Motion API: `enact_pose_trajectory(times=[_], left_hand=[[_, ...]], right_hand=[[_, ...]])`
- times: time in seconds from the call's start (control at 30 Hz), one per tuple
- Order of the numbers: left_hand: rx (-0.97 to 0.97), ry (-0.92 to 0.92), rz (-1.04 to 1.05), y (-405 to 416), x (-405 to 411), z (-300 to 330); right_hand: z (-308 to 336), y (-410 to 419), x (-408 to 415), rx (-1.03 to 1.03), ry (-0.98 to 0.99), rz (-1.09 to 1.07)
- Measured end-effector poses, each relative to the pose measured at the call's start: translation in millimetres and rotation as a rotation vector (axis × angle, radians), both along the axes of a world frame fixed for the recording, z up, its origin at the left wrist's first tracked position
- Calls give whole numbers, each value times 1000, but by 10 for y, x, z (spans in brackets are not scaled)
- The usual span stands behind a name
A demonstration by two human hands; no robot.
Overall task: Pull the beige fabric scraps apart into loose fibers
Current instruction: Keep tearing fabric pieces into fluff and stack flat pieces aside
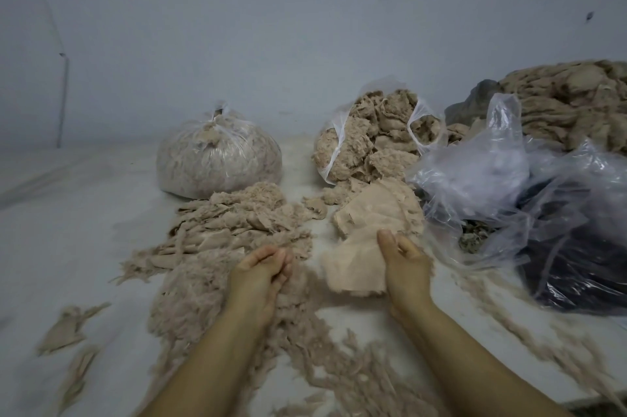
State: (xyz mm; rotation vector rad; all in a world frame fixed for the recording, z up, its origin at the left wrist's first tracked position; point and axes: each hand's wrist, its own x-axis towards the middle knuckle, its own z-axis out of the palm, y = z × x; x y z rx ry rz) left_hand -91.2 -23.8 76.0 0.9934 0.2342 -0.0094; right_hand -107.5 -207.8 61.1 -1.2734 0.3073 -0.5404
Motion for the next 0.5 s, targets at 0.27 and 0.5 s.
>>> enact_pose_trajectory(times=[0.27, 0.5], left_hand=[[395, -153, -355, 240, 0, 95], [355, -429, -514, 117, -24, 258]], right_hand=[[42, -307, 16, -963, 205, -99], [-14, 486, 49, -760, 37, 552]])
